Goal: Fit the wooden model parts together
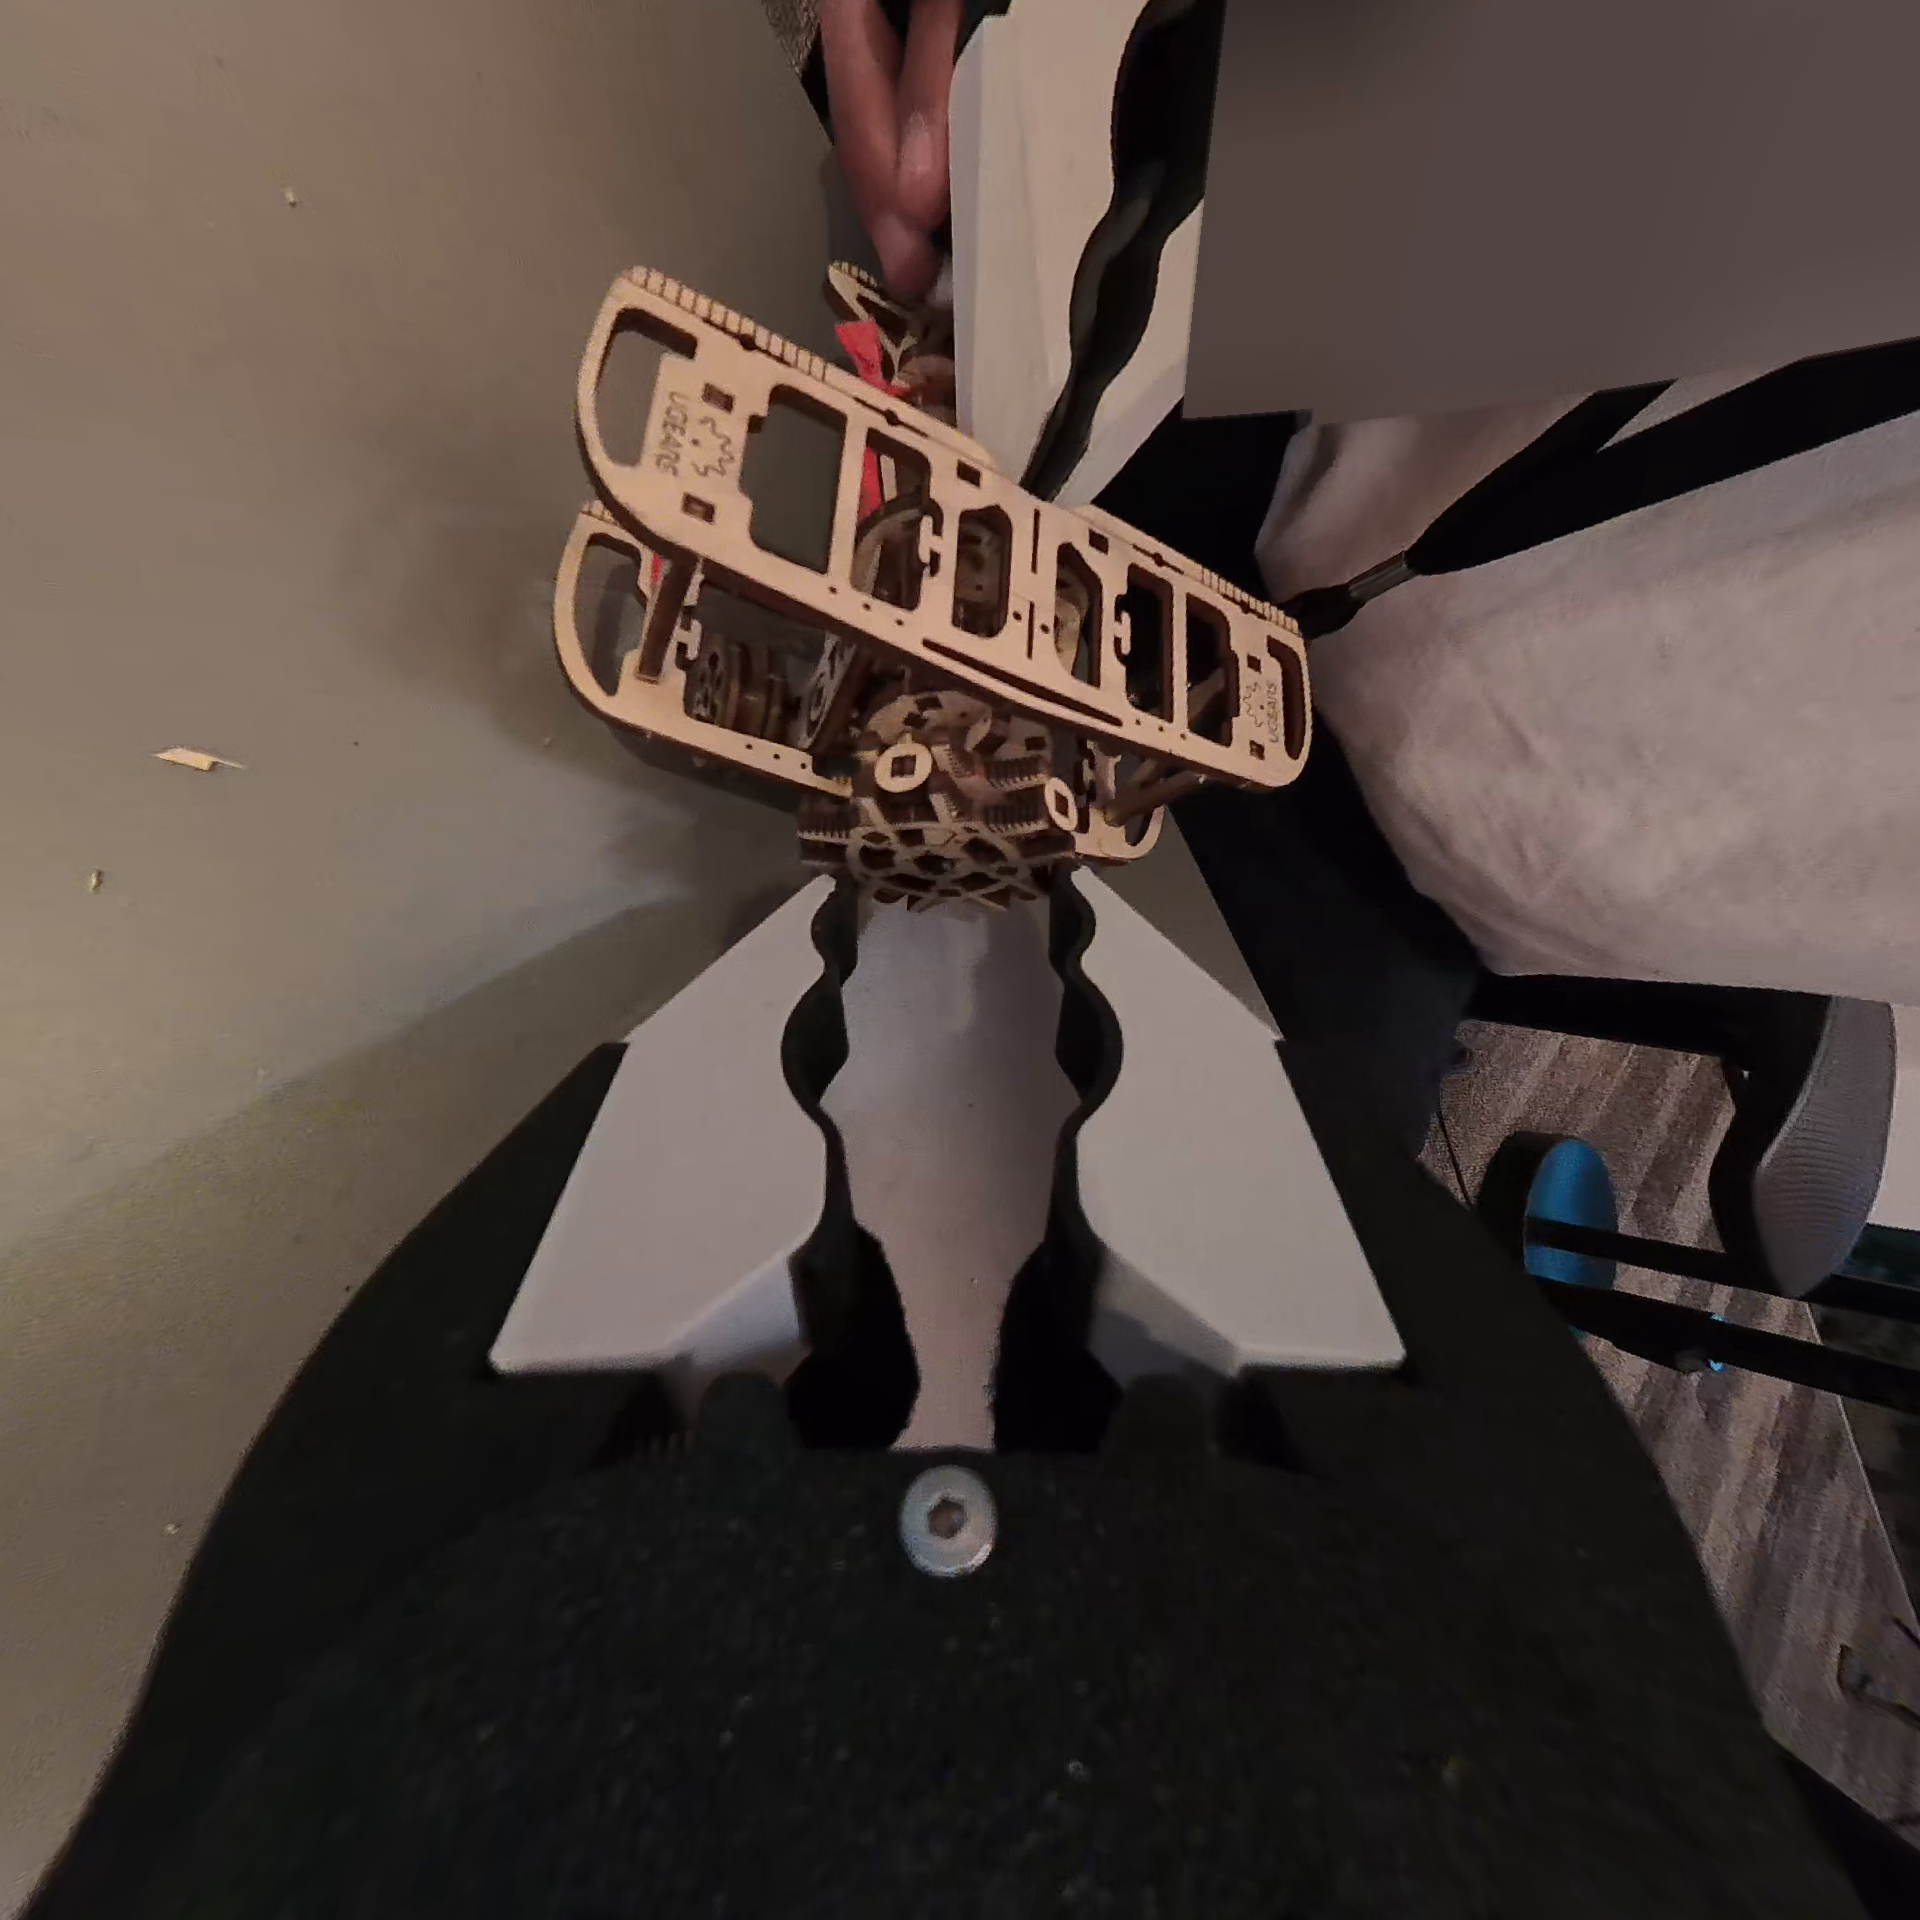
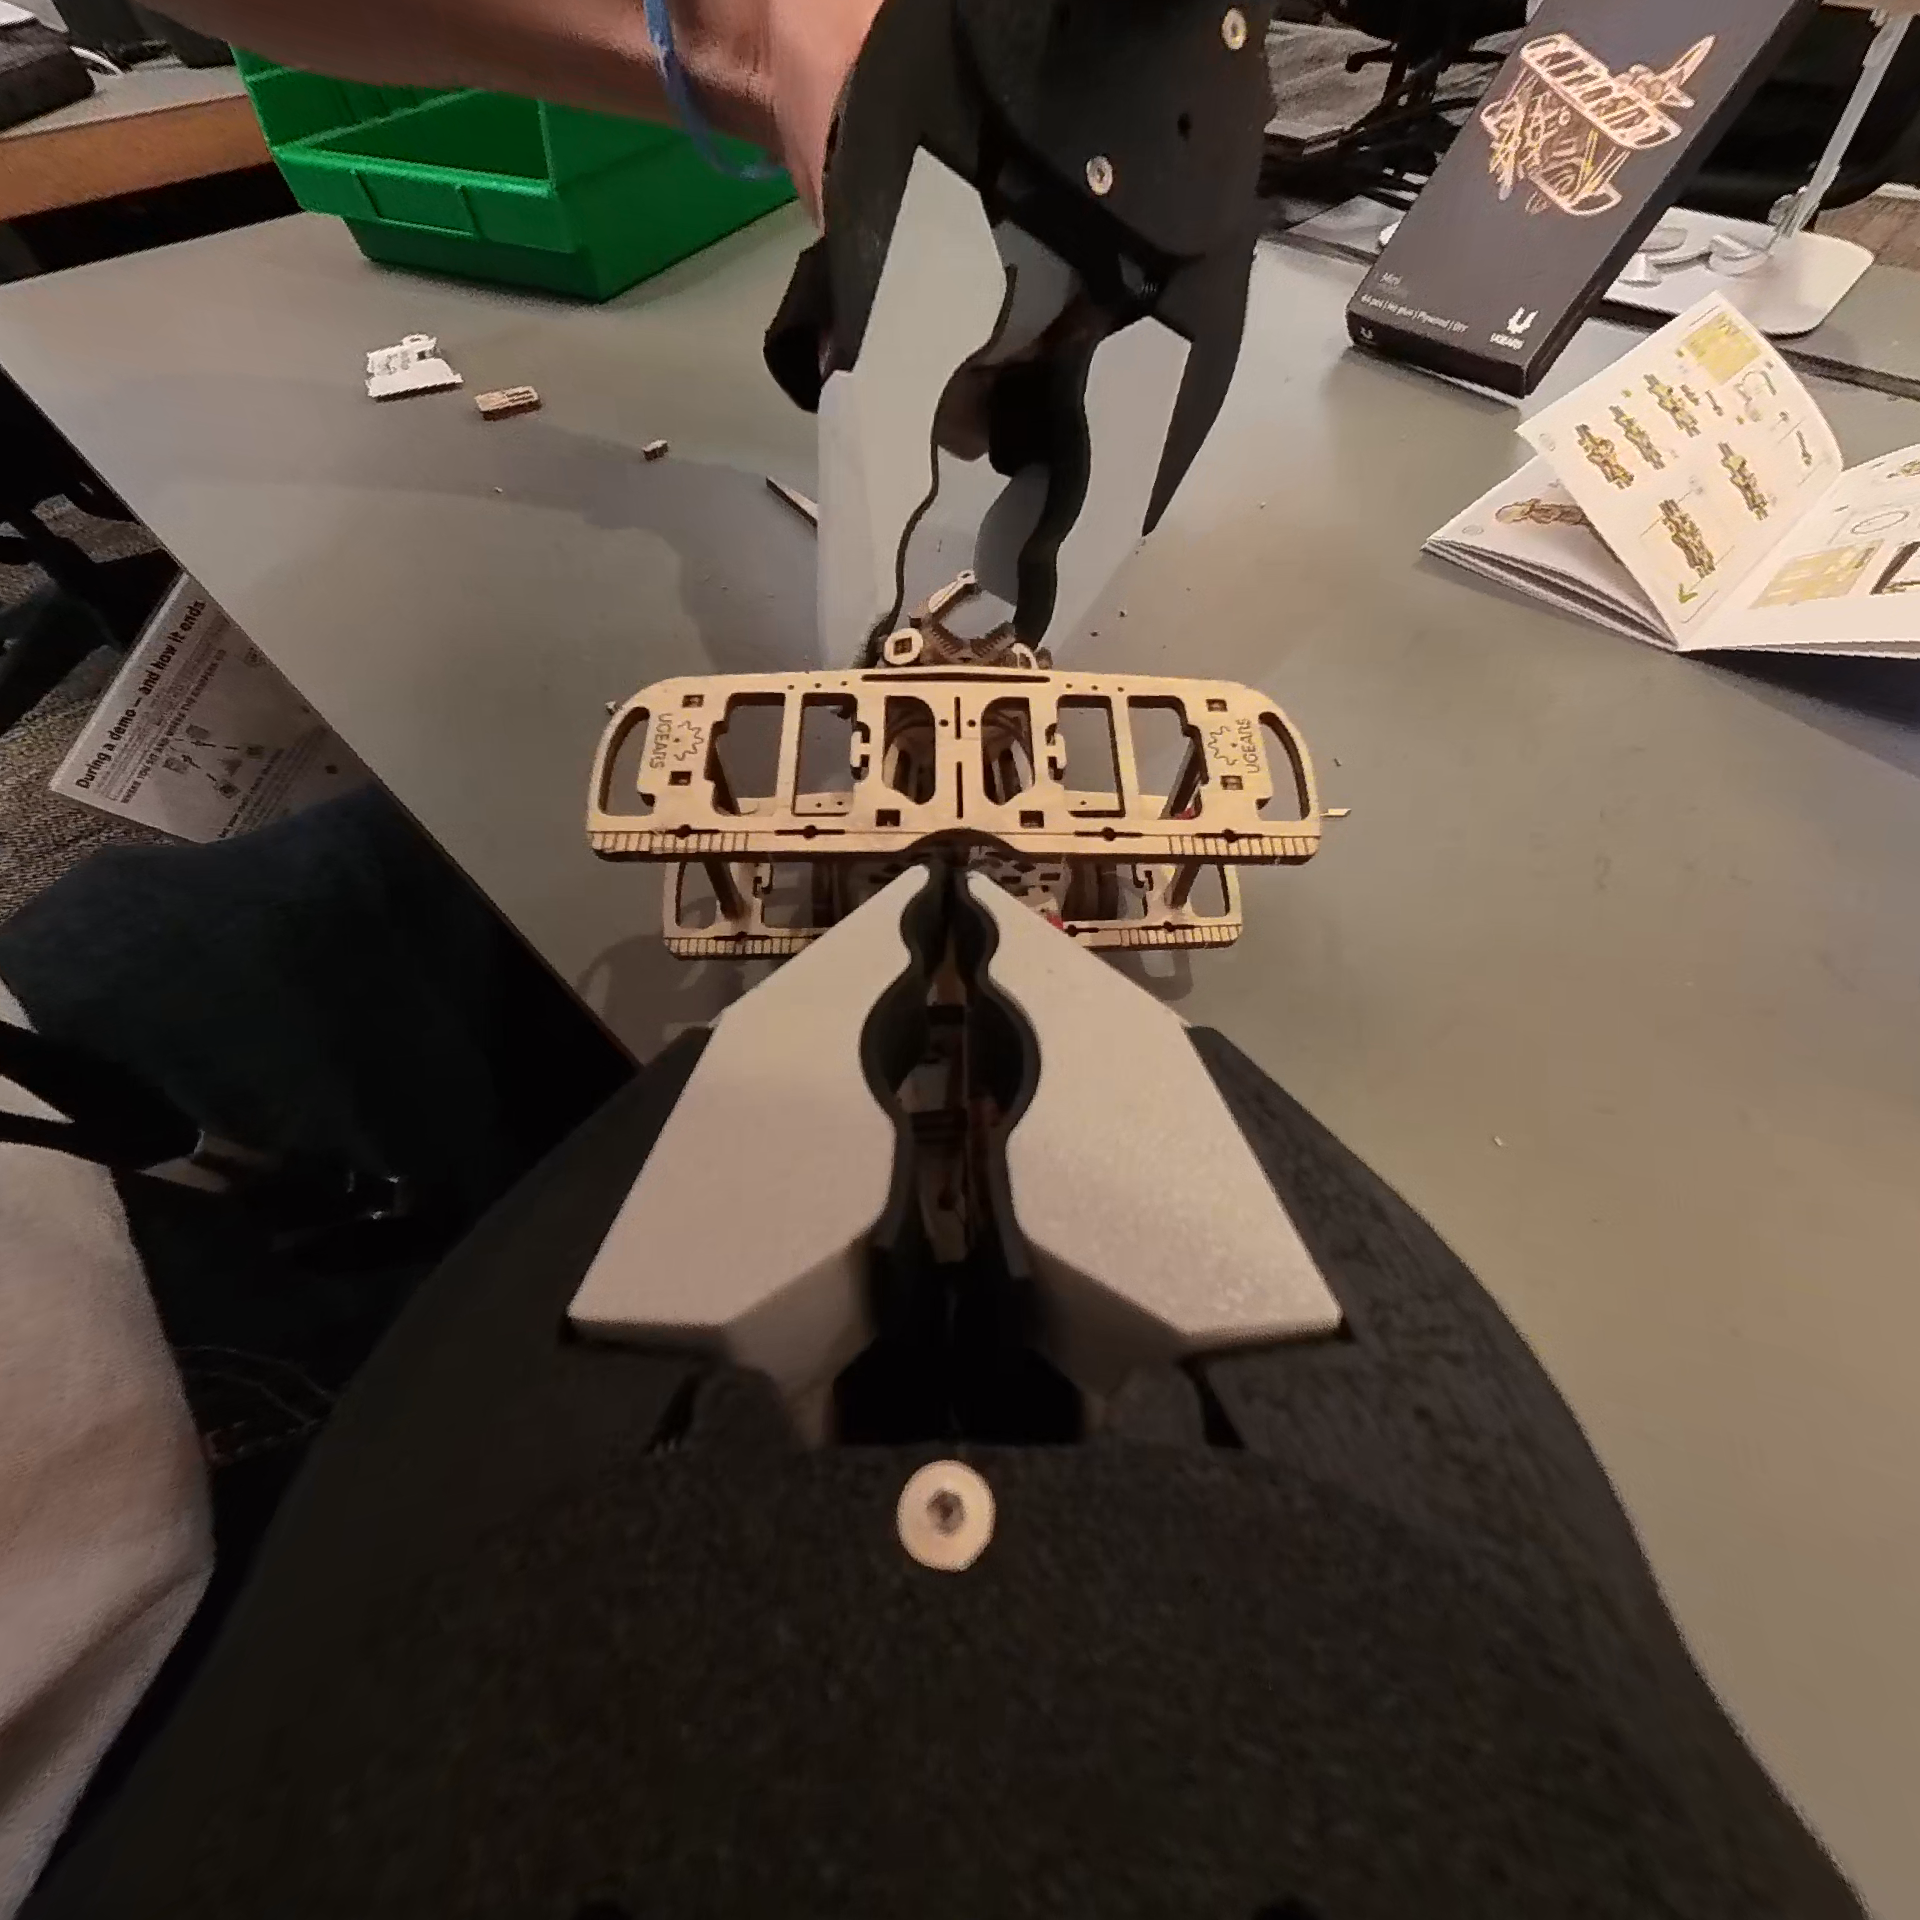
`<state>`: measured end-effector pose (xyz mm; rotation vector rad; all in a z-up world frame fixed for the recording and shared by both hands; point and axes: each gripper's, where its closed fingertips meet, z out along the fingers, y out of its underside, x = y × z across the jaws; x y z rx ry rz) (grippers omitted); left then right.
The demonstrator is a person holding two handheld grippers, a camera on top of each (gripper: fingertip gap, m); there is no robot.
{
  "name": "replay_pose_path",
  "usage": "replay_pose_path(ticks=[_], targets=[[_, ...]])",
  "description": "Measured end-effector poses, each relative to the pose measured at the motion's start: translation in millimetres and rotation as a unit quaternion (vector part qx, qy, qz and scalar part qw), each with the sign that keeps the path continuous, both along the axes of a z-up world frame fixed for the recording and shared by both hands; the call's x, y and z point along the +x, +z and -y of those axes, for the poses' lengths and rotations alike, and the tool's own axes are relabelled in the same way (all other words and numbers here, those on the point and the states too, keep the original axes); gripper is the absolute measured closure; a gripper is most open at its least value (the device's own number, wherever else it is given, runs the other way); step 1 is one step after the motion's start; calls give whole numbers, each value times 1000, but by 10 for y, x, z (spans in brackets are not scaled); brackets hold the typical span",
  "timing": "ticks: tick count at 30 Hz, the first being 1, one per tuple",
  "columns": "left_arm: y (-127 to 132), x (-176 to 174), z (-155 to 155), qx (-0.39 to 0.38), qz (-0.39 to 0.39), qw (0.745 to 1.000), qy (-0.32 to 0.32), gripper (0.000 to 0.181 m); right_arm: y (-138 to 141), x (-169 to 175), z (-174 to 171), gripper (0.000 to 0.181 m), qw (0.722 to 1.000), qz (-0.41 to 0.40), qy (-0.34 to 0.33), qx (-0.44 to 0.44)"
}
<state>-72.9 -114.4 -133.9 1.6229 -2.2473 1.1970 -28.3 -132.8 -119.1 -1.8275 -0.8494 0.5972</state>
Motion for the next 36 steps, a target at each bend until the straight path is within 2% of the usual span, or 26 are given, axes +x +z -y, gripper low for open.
replay_pose_path(ticks=[8,11,16,30,36], targets=[[-16,15,-14,51,33,998,-8,147,1,2,4,181,1000,0,-4,5],[-11,20,-6,38,28,999,-4,147,1,4,9,181,1000,3,-3,8],[6,16,12,-26,-21,999,19,147,1,3,11,181,1000,13,-1,15],[12,-31,21,14,-92,994,-54,147,-1,-3,22,181,1000,14,2,16],[16,12,14,-8,-67,997,-30,146,2,24,26,181,1000,-8,0,3]])
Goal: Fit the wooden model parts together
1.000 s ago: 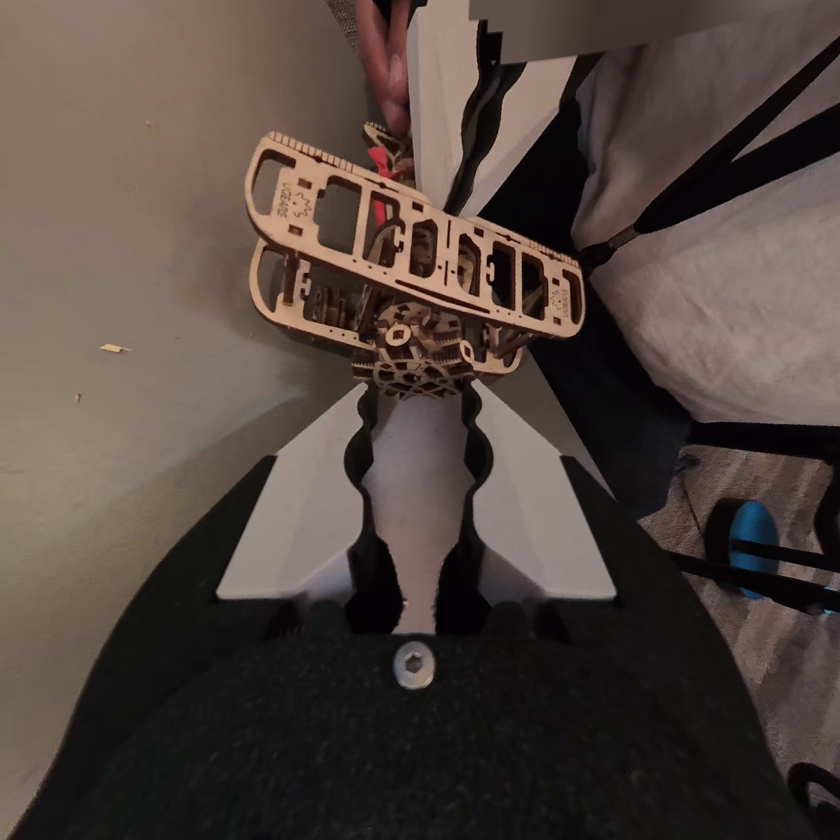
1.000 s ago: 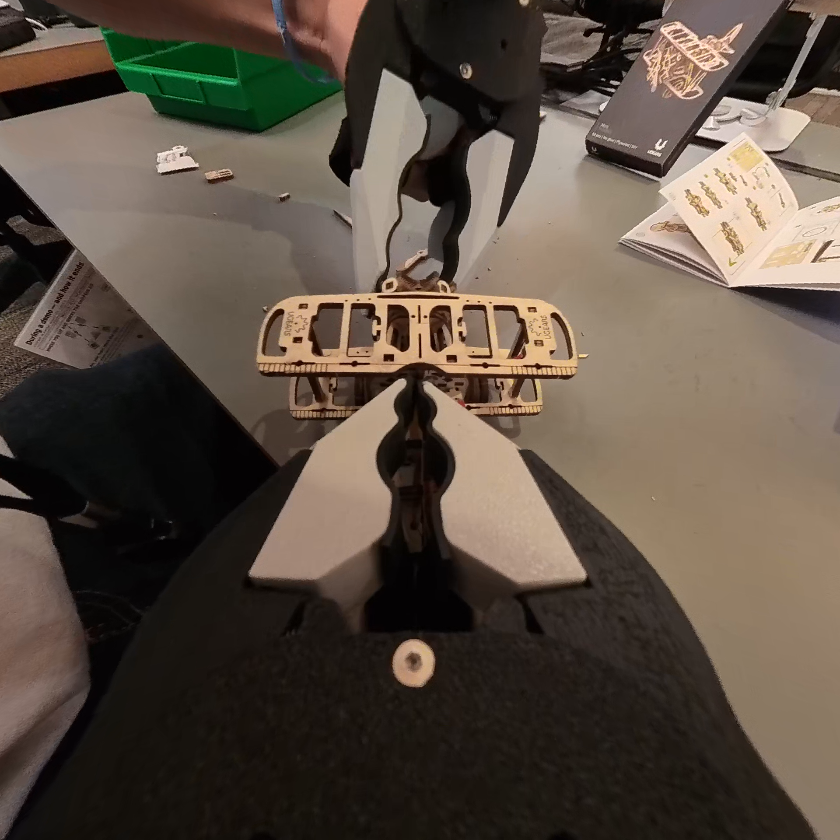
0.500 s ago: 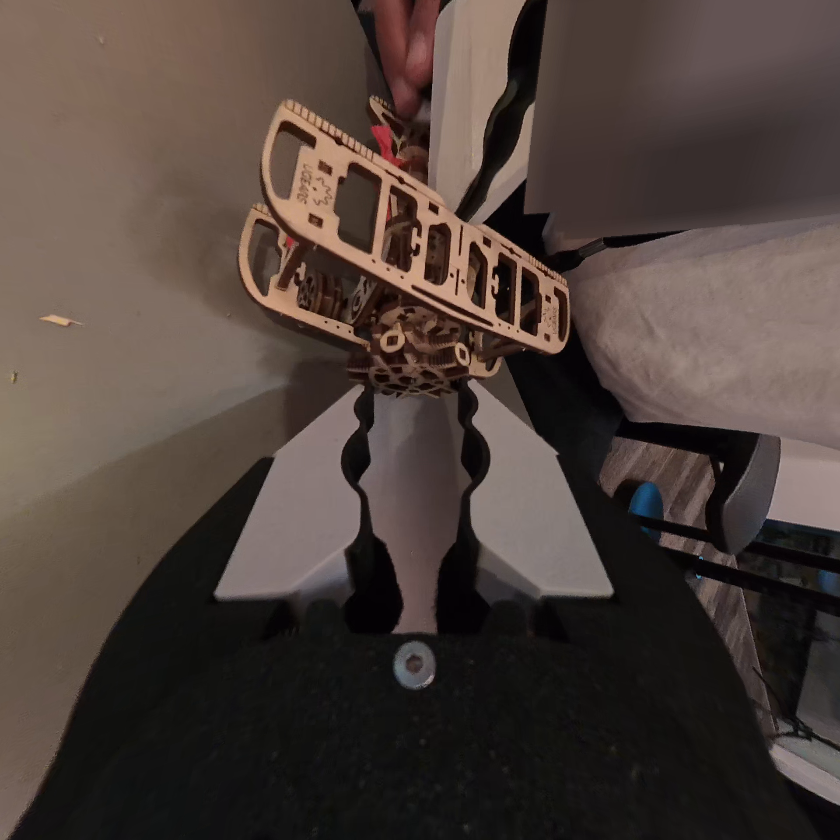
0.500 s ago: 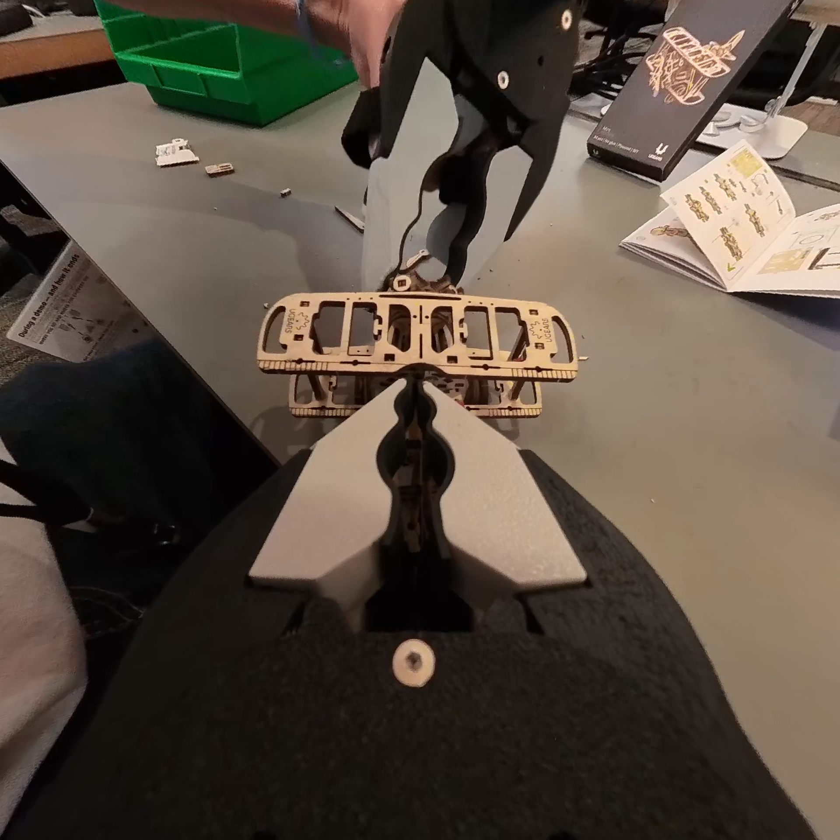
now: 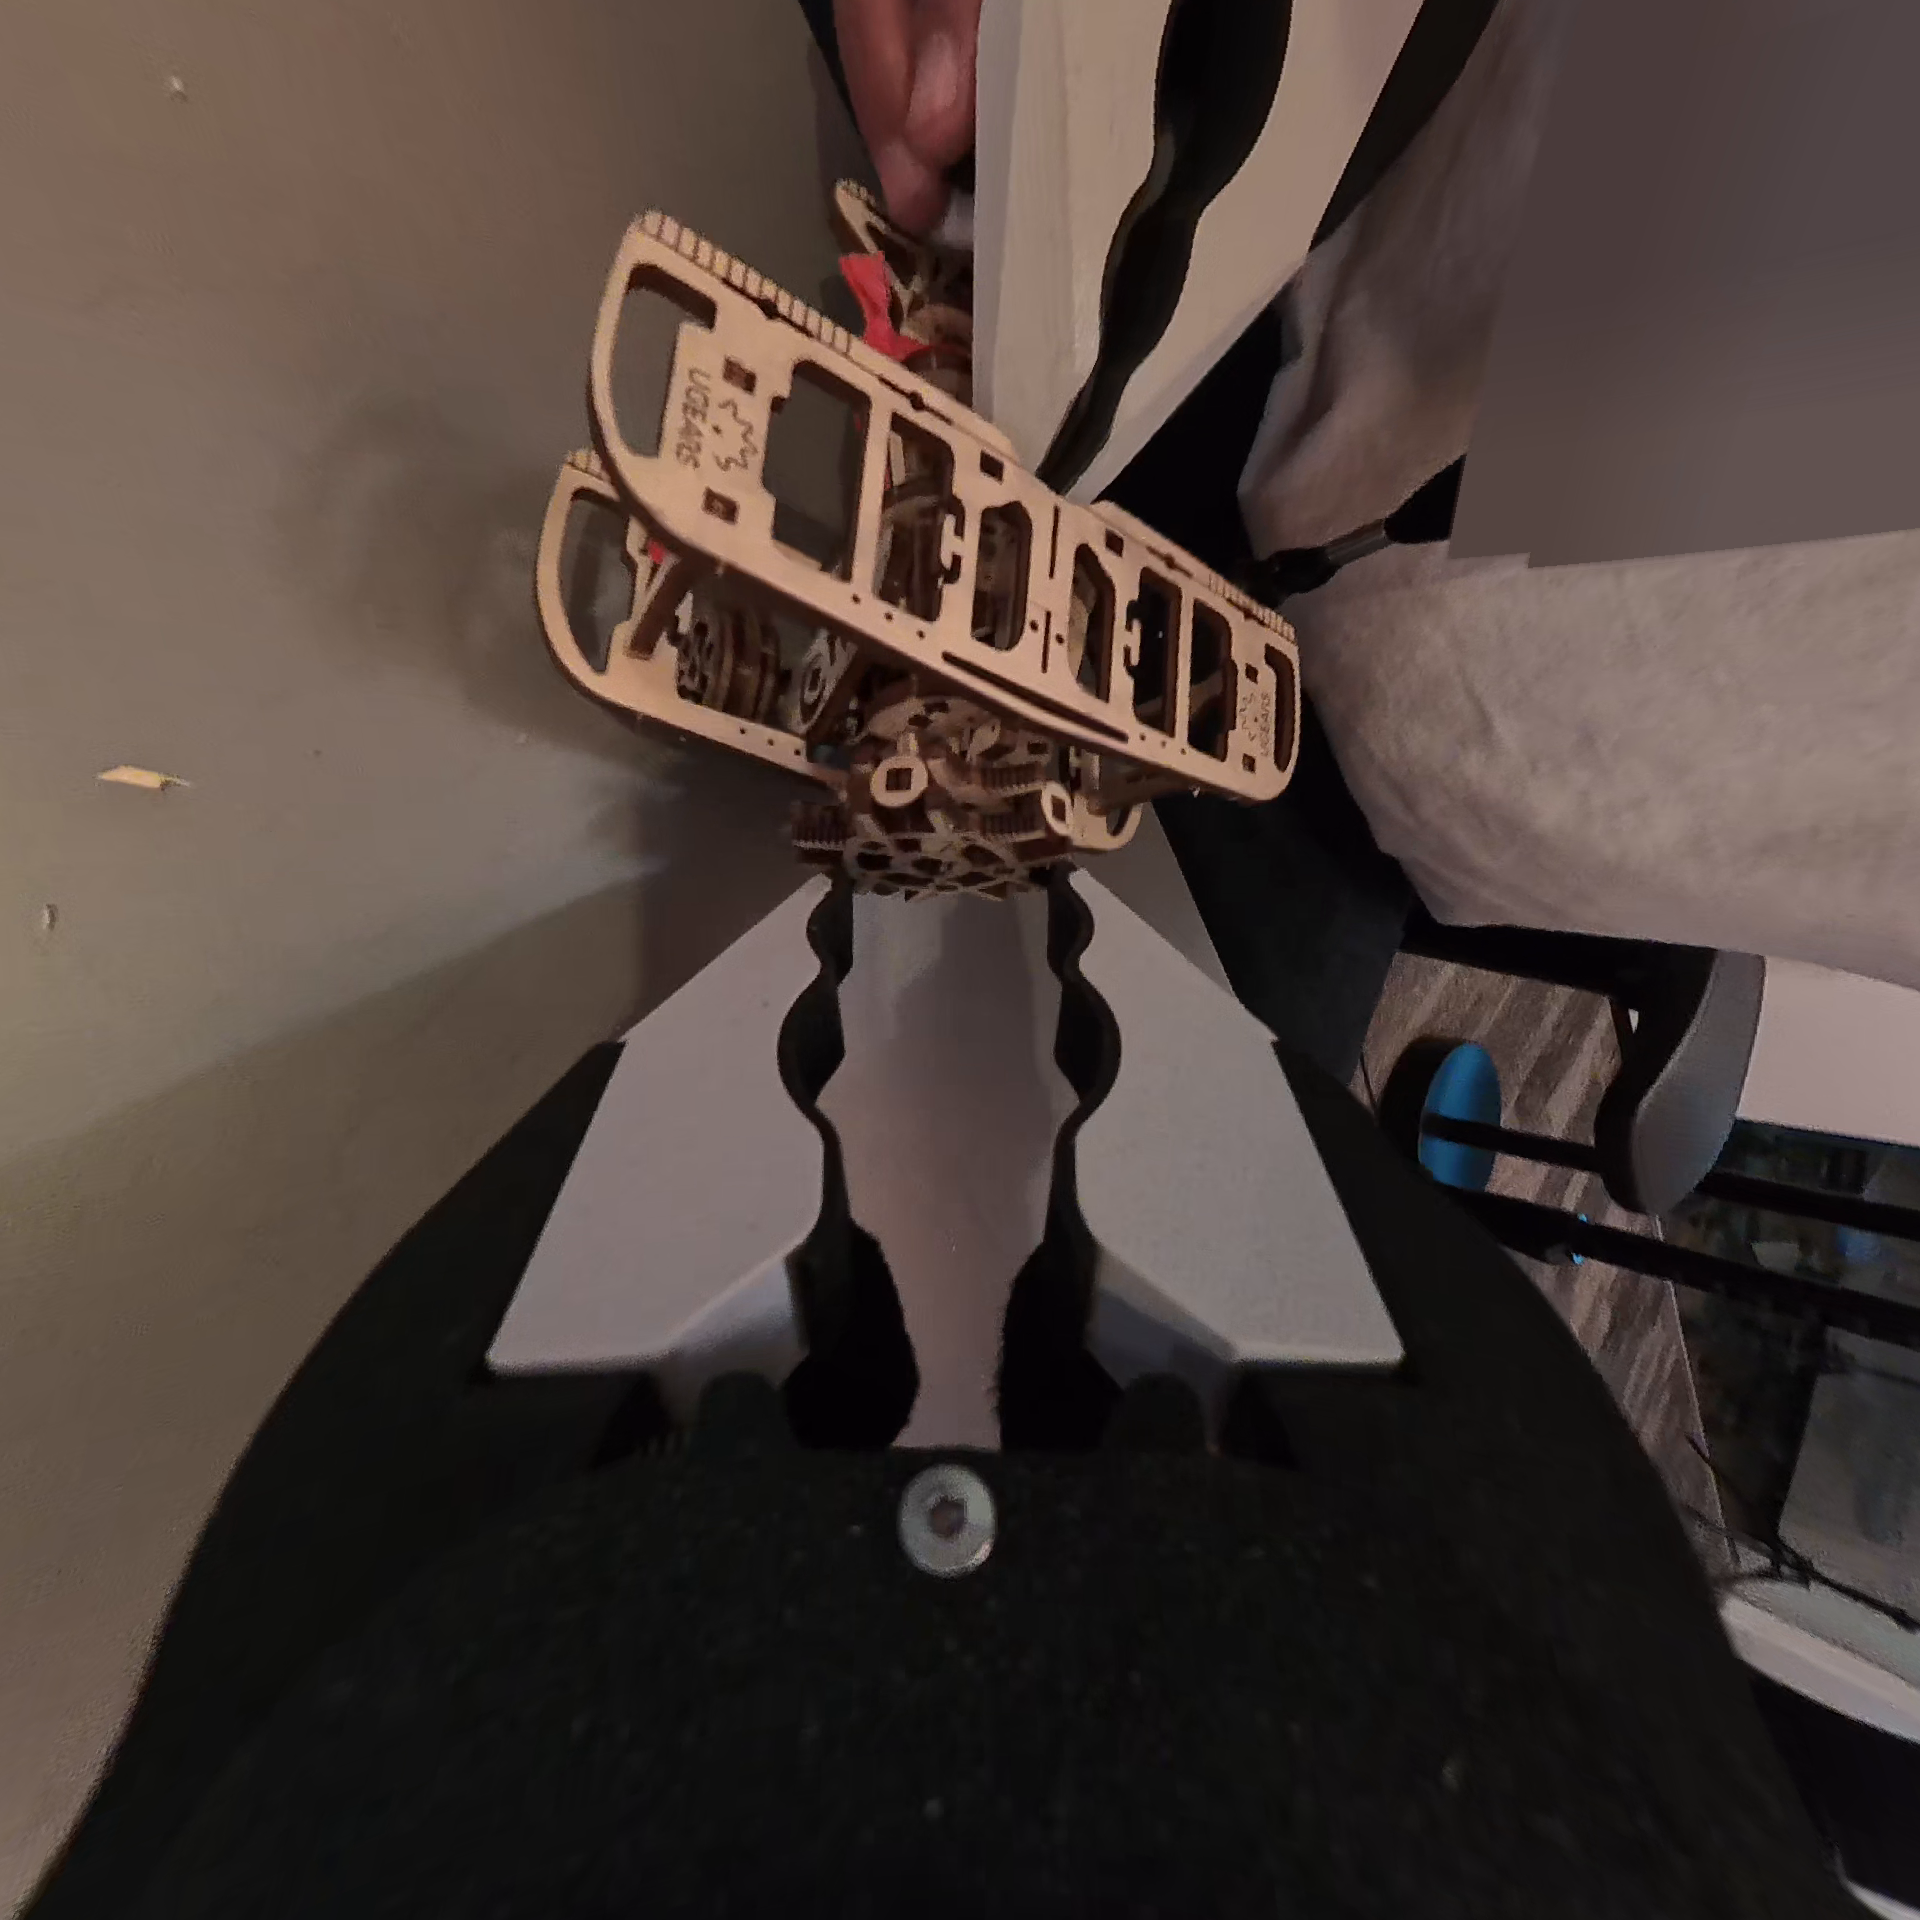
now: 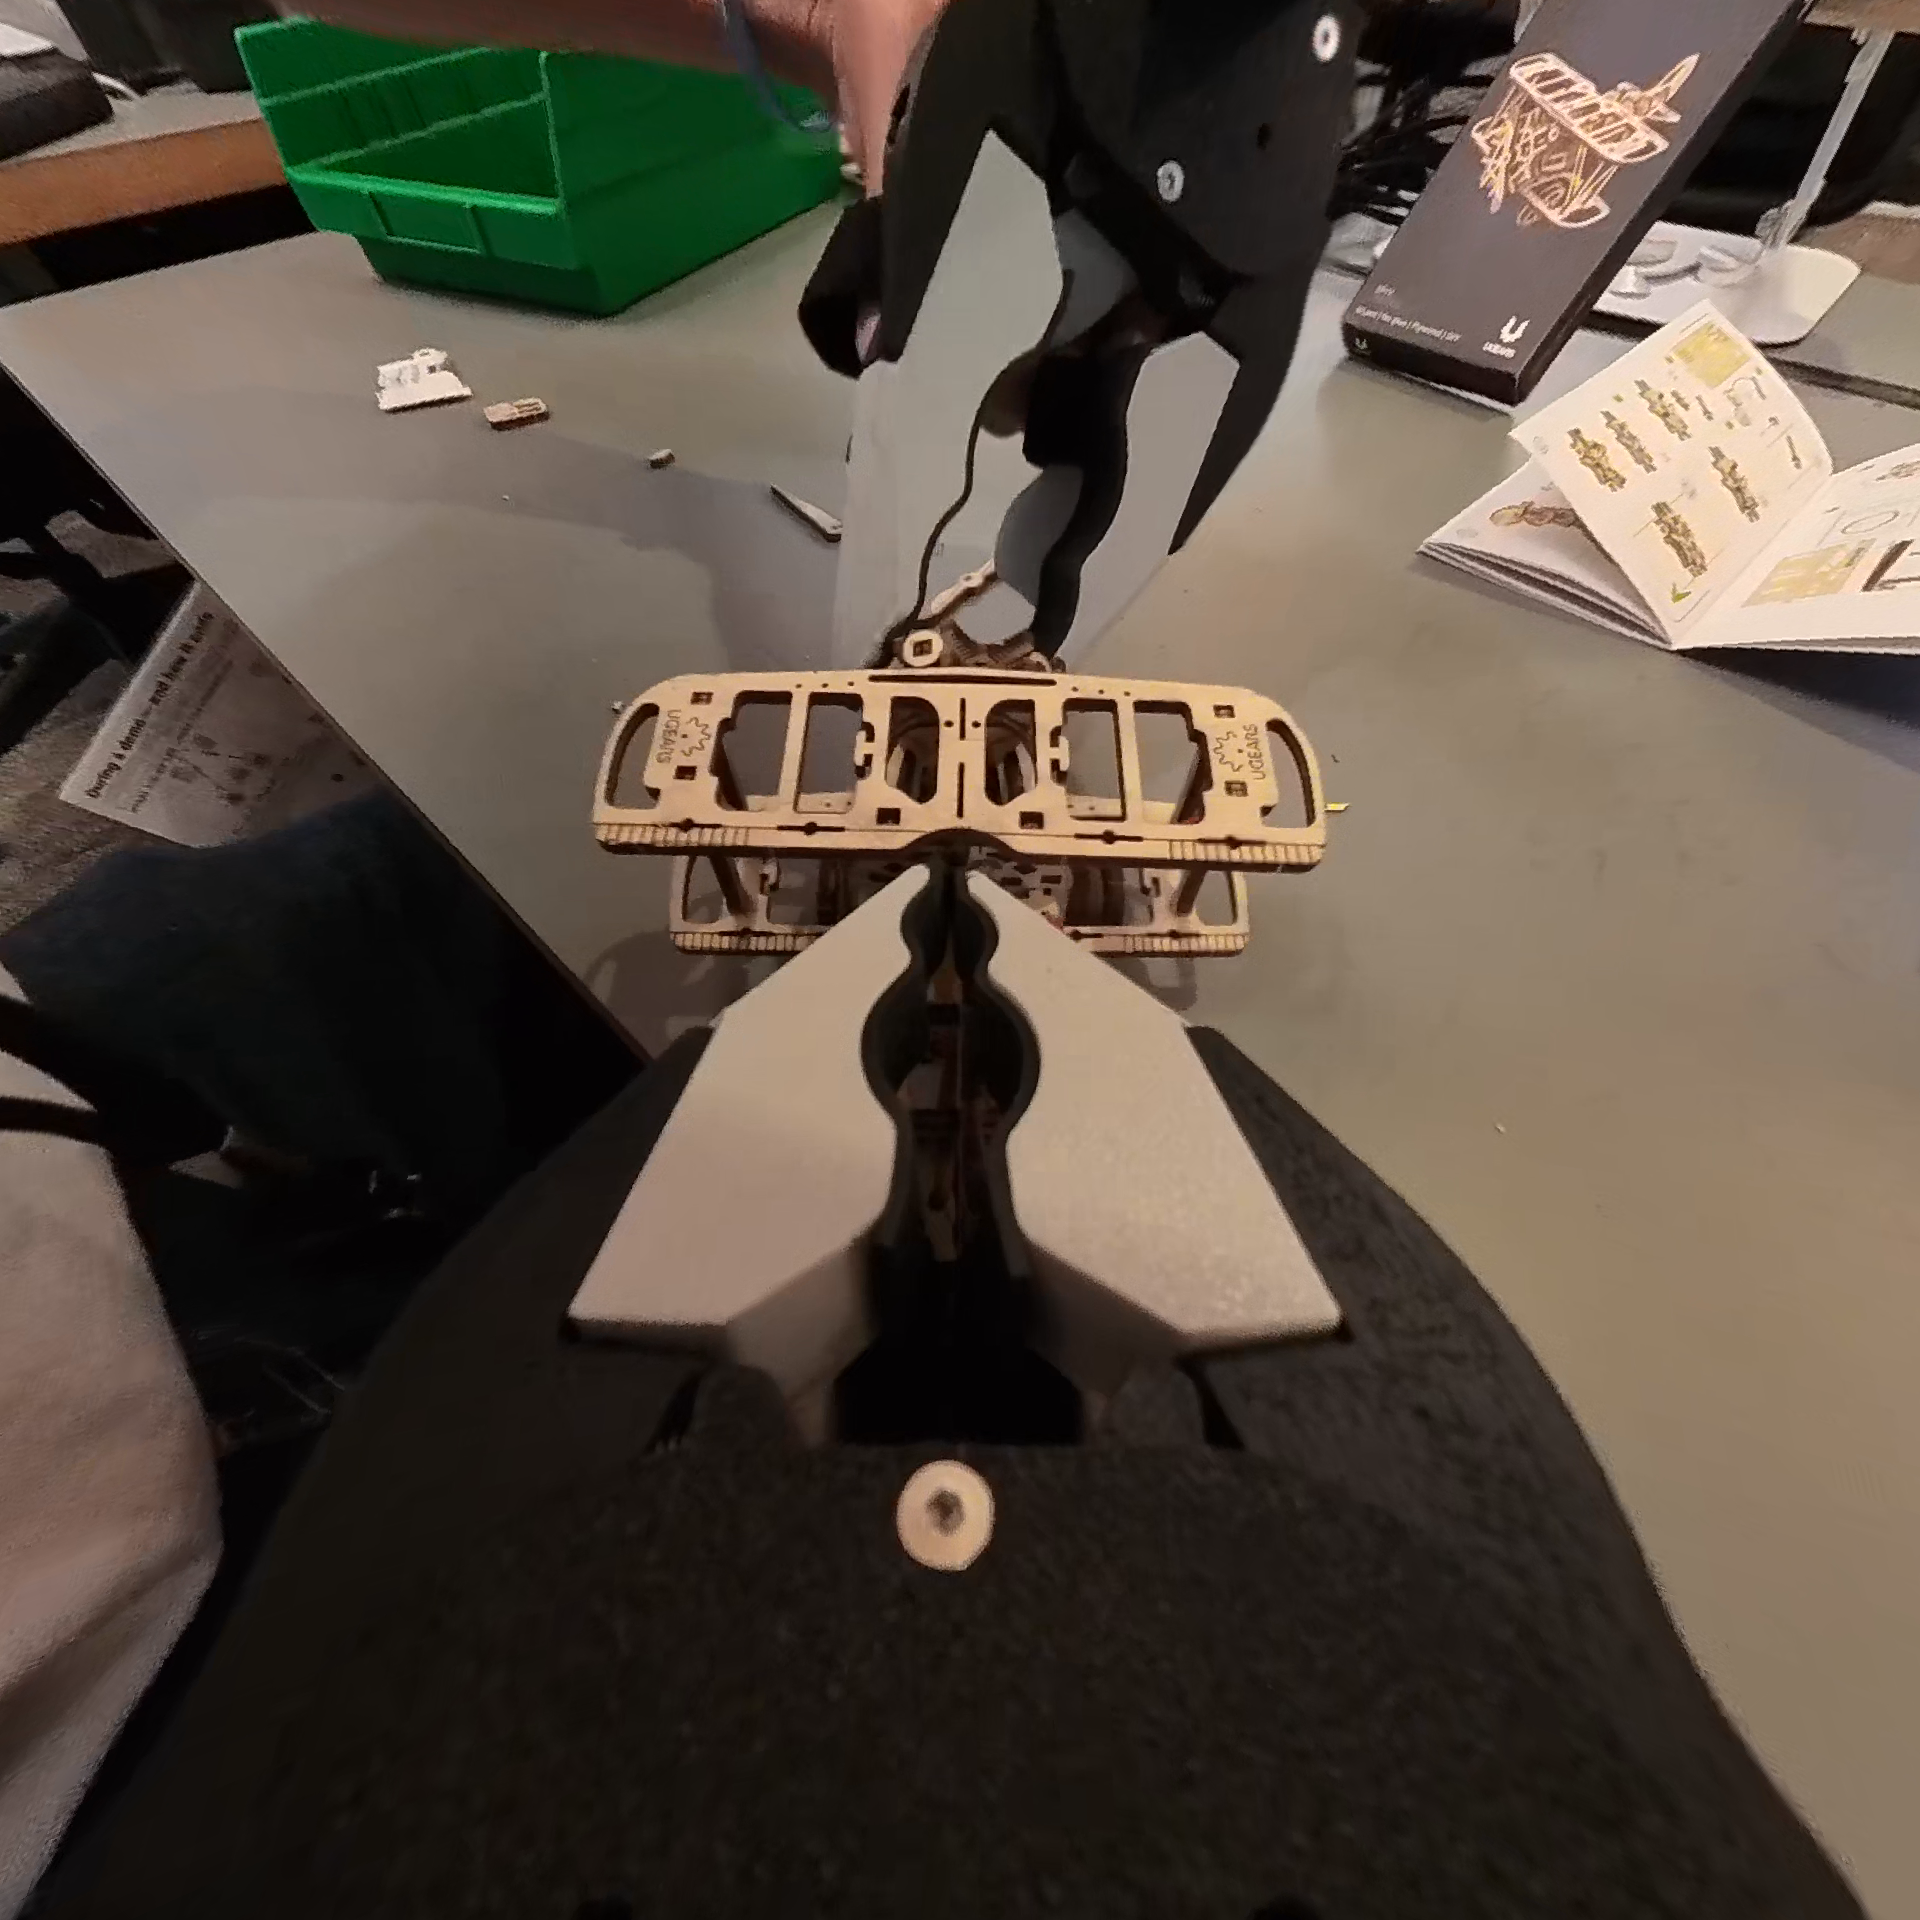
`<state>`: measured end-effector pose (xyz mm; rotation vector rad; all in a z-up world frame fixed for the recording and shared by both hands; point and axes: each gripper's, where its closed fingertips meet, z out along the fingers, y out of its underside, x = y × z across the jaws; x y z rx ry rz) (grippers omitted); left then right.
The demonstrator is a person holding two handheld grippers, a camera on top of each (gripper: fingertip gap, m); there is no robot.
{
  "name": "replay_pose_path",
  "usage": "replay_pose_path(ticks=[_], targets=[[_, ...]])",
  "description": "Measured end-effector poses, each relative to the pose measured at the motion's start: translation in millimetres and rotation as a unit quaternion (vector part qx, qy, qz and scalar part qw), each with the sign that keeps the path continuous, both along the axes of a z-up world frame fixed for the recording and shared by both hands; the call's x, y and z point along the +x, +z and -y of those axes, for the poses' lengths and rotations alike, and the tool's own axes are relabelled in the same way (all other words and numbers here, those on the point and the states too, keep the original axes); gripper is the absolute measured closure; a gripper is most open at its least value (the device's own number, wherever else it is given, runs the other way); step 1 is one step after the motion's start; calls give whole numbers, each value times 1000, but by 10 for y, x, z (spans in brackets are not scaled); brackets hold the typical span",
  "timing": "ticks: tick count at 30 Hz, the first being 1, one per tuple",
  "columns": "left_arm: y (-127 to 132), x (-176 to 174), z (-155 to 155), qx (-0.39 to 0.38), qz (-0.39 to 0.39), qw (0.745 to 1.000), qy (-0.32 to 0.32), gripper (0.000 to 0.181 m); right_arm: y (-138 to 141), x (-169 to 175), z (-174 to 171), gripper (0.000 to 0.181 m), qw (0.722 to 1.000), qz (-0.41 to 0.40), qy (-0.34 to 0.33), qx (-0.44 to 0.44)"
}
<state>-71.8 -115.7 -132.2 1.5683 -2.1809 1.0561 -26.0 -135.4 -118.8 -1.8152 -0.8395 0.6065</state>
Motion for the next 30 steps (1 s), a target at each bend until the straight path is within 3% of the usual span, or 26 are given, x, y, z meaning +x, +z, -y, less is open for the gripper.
replay_pose_path(ticks=[3,5,9,18,20,30], targets=[[13,23,2,-13,21,999,24,145,-4,15,-2,181,1000,-4,-1,-5],[19,41,-15,-15,35,998,42,126,-5,14,-3,181,1000,1,-1,-2],[13,3,-81,7,52,997,59,120,-7,15,-3,181,1000,3,-1,-1],[30,55,85,-86,55,989,103,127,-17,12,-2,181,1000,12,-3,0],[-5,62,75,-83,59,989,106,135,-17,4,-1,181,1000,10,-3,-2],[-11,105,44,-42,107,984,133,137,-20,6,-12,181,1000,10,-5,-4]])
